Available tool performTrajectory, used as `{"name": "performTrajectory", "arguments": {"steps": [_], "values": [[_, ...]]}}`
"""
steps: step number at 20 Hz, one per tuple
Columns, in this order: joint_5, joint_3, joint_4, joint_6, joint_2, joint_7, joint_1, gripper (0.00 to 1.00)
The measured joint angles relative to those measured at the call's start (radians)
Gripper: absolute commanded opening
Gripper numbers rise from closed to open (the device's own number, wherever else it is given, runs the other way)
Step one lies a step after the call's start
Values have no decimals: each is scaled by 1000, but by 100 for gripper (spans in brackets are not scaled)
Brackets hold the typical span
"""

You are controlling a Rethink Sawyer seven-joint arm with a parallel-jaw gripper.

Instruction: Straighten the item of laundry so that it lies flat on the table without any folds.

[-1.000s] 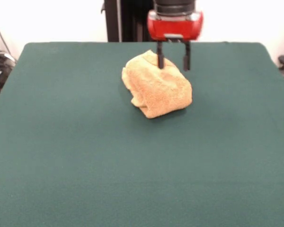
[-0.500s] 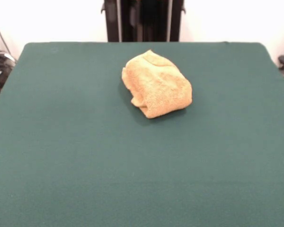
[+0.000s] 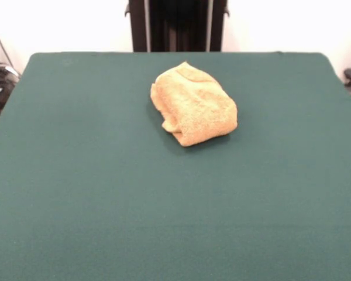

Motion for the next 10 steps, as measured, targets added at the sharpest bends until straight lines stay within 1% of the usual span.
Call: {"name": "performTrajectory", "arguments": {"steps": [2, 10], "values": [[11, 31, 18, -1, -9, 0, 0, 100], [13, 98, 36, -7, -24, 0, 18, 100]]}}
